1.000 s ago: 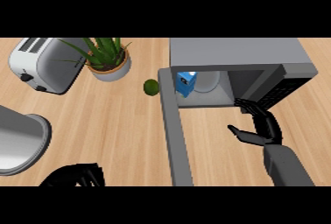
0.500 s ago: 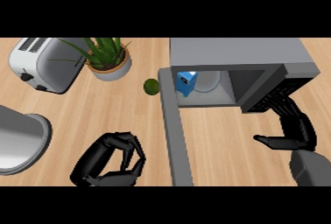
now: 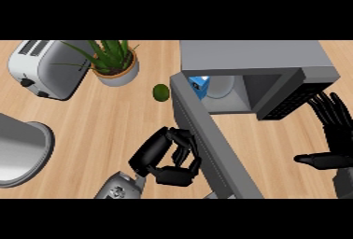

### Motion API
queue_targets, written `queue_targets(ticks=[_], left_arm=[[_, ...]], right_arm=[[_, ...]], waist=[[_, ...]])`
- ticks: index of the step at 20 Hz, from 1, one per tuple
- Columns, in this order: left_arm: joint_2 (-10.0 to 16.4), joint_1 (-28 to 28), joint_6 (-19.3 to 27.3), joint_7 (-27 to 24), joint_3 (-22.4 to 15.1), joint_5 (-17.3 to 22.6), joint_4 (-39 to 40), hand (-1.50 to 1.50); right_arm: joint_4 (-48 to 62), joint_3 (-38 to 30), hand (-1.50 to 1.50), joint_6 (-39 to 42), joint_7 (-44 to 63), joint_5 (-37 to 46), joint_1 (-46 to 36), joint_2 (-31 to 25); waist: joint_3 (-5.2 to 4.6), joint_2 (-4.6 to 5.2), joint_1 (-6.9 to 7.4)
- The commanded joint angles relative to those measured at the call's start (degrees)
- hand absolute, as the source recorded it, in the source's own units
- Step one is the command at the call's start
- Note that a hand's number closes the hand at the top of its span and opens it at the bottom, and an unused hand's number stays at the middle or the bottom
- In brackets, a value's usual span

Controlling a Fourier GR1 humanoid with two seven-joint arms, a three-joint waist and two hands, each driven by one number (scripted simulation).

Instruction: Pick up the milk, place it into the microwave and close the microwave

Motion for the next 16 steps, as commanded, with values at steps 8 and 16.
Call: queue_targets(ticks=[8, 16], left_arm=[[-0.3, -17.1, 15.1, 3.3, -17.8, 15.1, 22.7, 1.5], [-0.3, -24.9, 23.3, 1.2, -22.7, 27.6, 23.7, -1.5]], right_arm=[[-9.5, -0.5, -1.5, 9.4, 7.0, -10.9, -1.3, -3.6], [-13.4, 3.4, -1.5, 12.0, 11.8, -13.7, -5.2, -3.5]], waist=[[-0.1, 0.73, -3.23], [-0.22, 1.65, -7.78]])
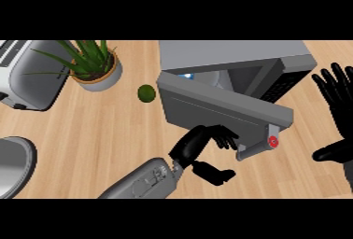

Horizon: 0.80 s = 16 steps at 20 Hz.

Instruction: Pick up the milk, place it into the microwave and close the microwave

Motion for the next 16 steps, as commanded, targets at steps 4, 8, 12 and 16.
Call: queue_targets(ticks=[4, 8, 12, 16], left_arm=[[-0.4, -7.8, 4.1, -5.6, 1.6, 10.8, 0.9, 1.5], [-0.4, -11.7, 5.8, -8.0, 2.0, 14.4, 2.7, 1.5], [-0.4, -16.3, 6.3, -8.1, 3.6, 17.6, 5.7, 1.5], [-0.4, -20.4, 7.6, -8.3, 4.6, 19.9, 8.3, 1.5]], right_arm=[[-3.5, 1.7, -1.5, 4.8, 2.2, -4.0, -4.5, -1.5], [-4.5, 2.9, -1.5, 5.7, 3.9, -5.7, -6.2, -1.3], [-6.2, 3.1, -1.5, 4.8, 6.2, -7.1, -7.8, -1.8], [-5.9, 3.1, -1.5, 6.4, 7.6, -9.6, -8.8, -2.8]], waist=[[-0.2, 1.03, -4.58], [-0.07, 1.54, -6.38], [-0.07, 1.78, -8.85], [0.09, 2.5, -10.85]])
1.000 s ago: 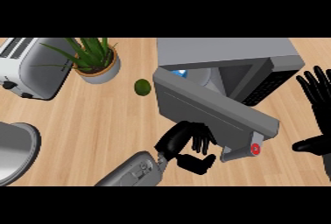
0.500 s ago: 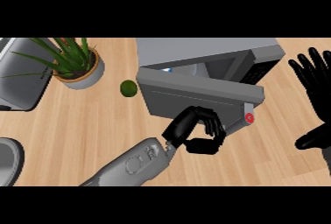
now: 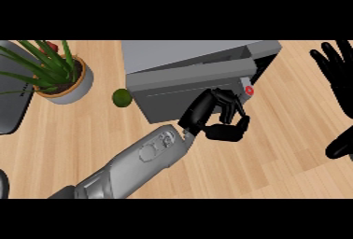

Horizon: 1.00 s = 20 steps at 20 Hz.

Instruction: Pick up the milk, place it into the microwave and close the microwave

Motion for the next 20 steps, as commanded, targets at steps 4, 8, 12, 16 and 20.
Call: queue_targets(ticks=[4, 8, 12, 16, 20], left_arm=[[0.0, -7.5, 1.7, -1.6, 2.0, 4.0, 4.9, 1.5], [0.0, -9.3, 2.1, -2.1, 2.6, 6.2, 7.6, 1.5], [0.0, -10.8, 3.4, -2.6, 2.5, 7.5, 7.9, 1.5], [0.1, -11.7, 4.3, -2.4, 2.4, 8.7, 8.2, 1.5], [0.1, -11.5, 5.9, -3.4, 1.4, 9.4, 7.8, 1.5]], right_arm=[[-0.3, 0.9, -1.5, 2.6, 2.2, -3.2, -2.7, -1.3], [-0.5, 0.2, -1.5, 2.4, 3.6, -4.9, -4.9, -2.8], [0.2, 0.4, -1.5, 3.3, 4.9, -5.8, -5.5, -3.9], [0.5, 0.7, -1.5, 3.5, 6.1, -7.1, -7.1, -4.4], [1.8, -0.2, -1.5, 4.5, 6.8, -8.2, -7.9, -6.3]], waist=[[0.16, 1.17, -2.88], [0.09, 1.58, -4.17], [0.18, 1.71, -5.06], [0.17, 1.89, -5.23], [0.27, 2.08, -5.96]])
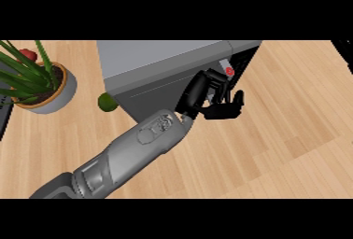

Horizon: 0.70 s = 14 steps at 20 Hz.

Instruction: Pick up the milk, place it into the microwave and close the microwave

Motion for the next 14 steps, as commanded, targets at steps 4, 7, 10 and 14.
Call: queue_targets(ticks=[4, 7, 10, 14], left_arm=[[-1.5, -5.5, 1.2, 0.1, 0.7, 1.6, 3.1, 1.5], [-1.5, -5.0, 2.3, -0.8, 0.2, 1.5, 3.4, 1.5], [-1.5, -5.5, 3.0, -0.9, 0.0, 2.3, 2.7, 1.5], [-1.5, -5.9, 4.1, -1.4, -0.4, 2.7, 2.3, 1.5]], right_arm=[[1.0, -0.6, -1.5, 0.7, 1.6, -1.3, -2.0, -2.4], [1.4, -1.3, -1.5, 1.1, 1.9, -2.2, -2.7, -3.5], [1.4, -0.9, -1.5, 0.7, 2.5, -1.8, -3.9, -3.7], [2.4, -1.0, -1.5, 1.1, 3.1, -2.3, -5.2, -4.7]], waist=[[0.08, 0.69, -1.98], [0.13, 0.86, -2.42], [0.05, 0.78, -1.94], [0.11, 1.14, -1.71]])
